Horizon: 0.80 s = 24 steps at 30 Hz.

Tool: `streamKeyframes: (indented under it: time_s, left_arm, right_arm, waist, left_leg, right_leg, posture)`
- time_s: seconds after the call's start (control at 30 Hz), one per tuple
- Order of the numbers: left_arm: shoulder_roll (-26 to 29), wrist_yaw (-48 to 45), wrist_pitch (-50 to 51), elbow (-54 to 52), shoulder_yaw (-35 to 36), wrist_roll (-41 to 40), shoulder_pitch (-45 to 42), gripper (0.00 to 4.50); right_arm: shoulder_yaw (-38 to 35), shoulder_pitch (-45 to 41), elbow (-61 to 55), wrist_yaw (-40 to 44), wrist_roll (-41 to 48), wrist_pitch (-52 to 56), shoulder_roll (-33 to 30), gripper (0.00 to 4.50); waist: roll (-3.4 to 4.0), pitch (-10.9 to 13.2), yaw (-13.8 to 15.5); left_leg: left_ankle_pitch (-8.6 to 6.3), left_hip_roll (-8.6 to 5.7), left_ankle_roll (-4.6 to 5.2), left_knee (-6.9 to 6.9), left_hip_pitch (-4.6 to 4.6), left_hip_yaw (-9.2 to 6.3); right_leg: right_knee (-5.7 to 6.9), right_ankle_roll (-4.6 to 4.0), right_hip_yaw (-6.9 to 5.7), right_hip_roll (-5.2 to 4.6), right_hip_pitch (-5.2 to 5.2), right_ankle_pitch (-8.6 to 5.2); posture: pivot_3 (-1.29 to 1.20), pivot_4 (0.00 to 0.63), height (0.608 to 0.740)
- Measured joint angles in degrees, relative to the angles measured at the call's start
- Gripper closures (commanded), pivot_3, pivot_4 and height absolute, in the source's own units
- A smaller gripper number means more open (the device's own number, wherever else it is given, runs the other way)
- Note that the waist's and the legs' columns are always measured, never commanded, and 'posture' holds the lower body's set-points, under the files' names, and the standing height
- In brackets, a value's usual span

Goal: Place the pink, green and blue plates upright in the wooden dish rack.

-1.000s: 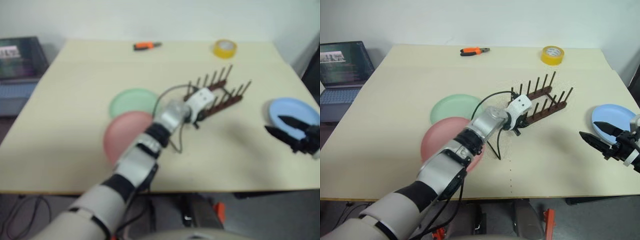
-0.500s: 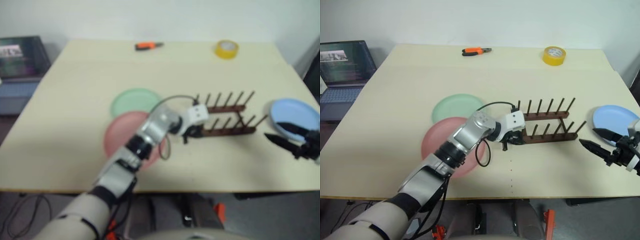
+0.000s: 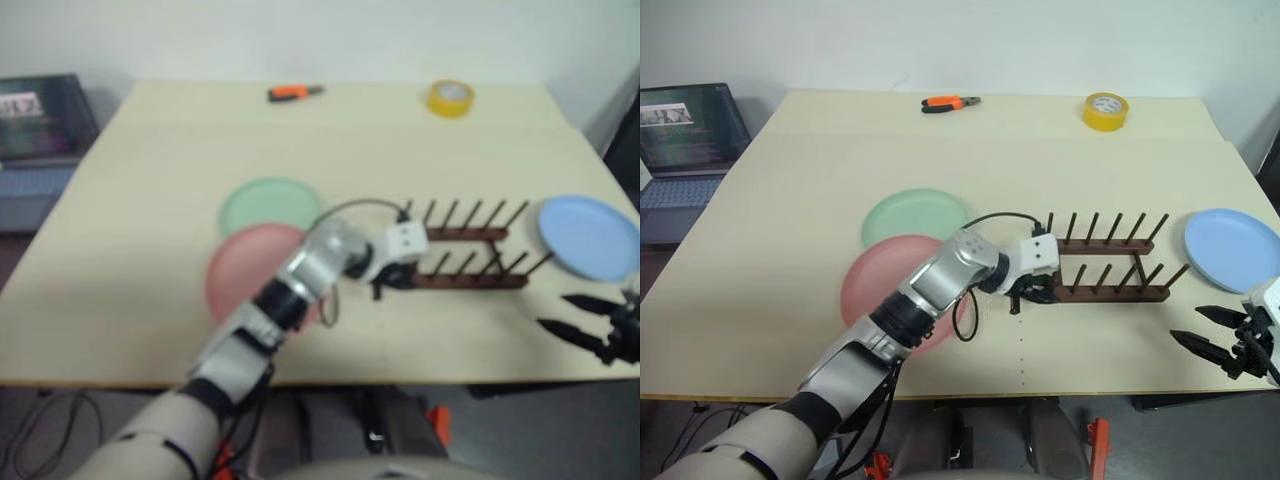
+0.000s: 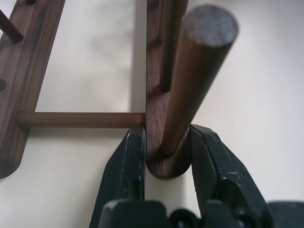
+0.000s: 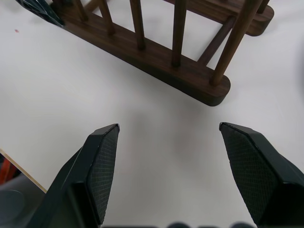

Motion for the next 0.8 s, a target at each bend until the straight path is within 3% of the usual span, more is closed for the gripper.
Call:
streamKeyframes:
  time_s: [0.03,0.37,0.73,0.8]
  left_arm:
    - [-0.21,0.28,0.18,0.16,-0.02,0.23,-0.15,3.49]
    - [0.18,1.21,2.21,1.53,-0.96,1.06,-0.72,0.01]
    - [4.56,-1.28,9.54,-4.49,0.34,-0.59,-2.29,0.01]
    - [5.96,-1.93,11.1,-7.19,0.53,-1.36,-2.62,0.6]
  right_arm:
    - [0.0,-0.06,-0.16,-0.07,-0.01,0.0,0.09,0.79]
    - [0.49,-0.83,-0.62,-0.45,-0.34,0.0,0.26,0.79]
    - [1.16,-2.39,0.32,-0.13,-1.95,0.0,0.21,0.79]
    - [1.65,-3.12,1.25,0.13,-1.98,0.01,0.14,1.44]
  waist:
    - [0.0,0.0,0.0]
    - [0.0,0.0,0.01]
    - [0.01,0.0,0.01]
    - [0.0,0.0,-0.07]
  left_leg:
    - [0.0,0.0,0.0,0.0,0.0,-0.01]
    - [0.0,-0.01,0.0,-0.01,-0.01,0.0]
    - [0.0,-0.01,0.0,-0.01,-0.02,0.0]
    - [0.0,-0.01,0.0,-0.02,-0.01,0.01]
  right_leg:
    - [0.0,0.0,0.0,0.0,0.0,0.0]
    - [0.0,0.0,0.01,0.0,0.0,0.0]
    - [-0.01,-0.01,0.01,0.0,-0.01,-0.01]
    - [-0.01,-0.01,0.02,0.01,-0.01,-0.01]
  posture:
    - [0.0,0.15,0.74]
    - [0.0,0.15,0.74]
    - [0.0,0.15,0.74]
    - [0.0,0.15,0.74]
